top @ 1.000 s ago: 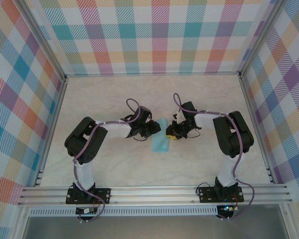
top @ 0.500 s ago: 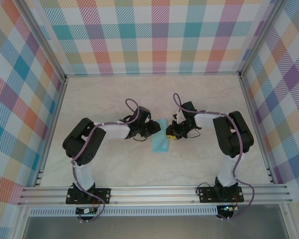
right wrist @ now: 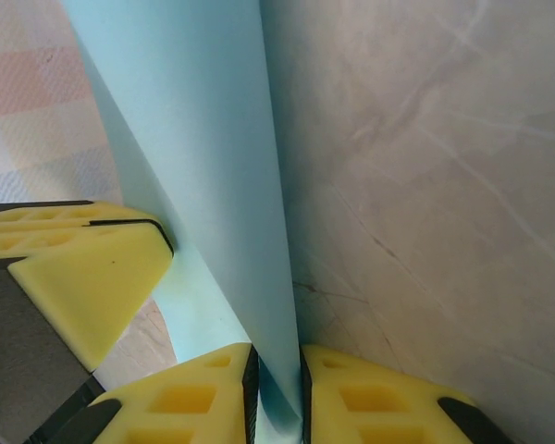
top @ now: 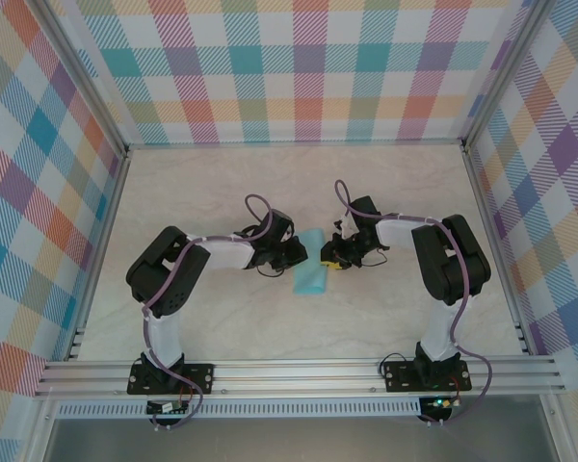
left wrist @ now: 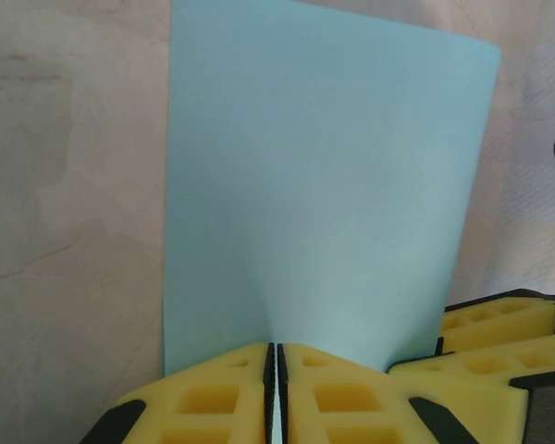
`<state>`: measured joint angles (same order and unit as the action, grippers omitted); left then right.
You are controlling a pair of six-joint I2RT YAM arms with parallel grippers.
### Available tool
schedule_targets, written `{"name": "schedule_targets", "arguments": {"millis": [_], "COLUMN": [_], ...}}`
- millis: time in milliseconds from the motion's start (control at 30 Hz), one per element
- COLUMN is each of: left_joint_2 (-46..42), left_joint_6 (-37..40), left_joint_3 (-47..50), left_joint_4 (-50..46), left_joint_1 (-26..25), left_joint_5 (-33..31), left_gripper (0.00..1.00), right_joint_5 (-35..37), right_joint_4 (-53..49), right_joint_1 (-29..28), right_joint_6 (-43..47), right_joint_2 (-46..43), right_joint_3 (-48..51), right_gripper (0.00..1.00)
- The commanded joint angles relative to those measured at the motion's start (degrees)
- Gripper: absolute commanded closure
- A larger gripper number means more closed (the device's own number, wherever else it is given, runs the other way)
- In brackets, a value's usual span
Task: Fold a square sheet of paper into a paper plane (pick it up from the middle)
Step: Hold the square sheet of paper at the center of the table.
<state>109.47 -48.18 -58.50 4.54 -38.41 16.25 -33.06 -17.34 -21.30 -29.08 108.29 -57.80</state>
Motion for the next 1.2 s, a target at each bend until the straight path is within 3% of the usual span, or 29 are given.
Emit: {"name": "schedule_targets", "arguments": {"millis": [0,367,767,967,1167], "left_joint_2": [1.8,3.3,3.6,3.6,3.0], "left_joint_6": [1.1,2.0,2.2,2.3,2.2], "left_joint_3": [-1.8,-3.3,-3.9,-4.1,-4.3], "left_joint_4": [-2.6,-7.1,-7.8,-7.8,-7.8], "left_joint_1": [-0.8,-1.3,-1.7,-1.8,-1.8], "left_joint_5": [-0.4,-2.2,-2.1,-2.0,-2.0], "left_gripper": [0.88,0.9,0.91,0.91,0.91], "right_joint_5": [10.3,10.0,10.0,9.9,10.4], "right_joint_4": [-5.3,-7.6,-12.1,-12.2,-12.5], "right_joint_1": [1.6,1.7,-2.4,-4.9,-5.3], "right_joint_6": [0.9,1.6,4.5,4.6,4.7], "right_joint_2": [2.3,-4.8,-6.9,-5.5,-4.5], "right_joint_3": [1.9,0.8,-2.2,-3.2,-3.1], "right_gripper": [0.78,0.6,0.49,0.48,0.58]}}
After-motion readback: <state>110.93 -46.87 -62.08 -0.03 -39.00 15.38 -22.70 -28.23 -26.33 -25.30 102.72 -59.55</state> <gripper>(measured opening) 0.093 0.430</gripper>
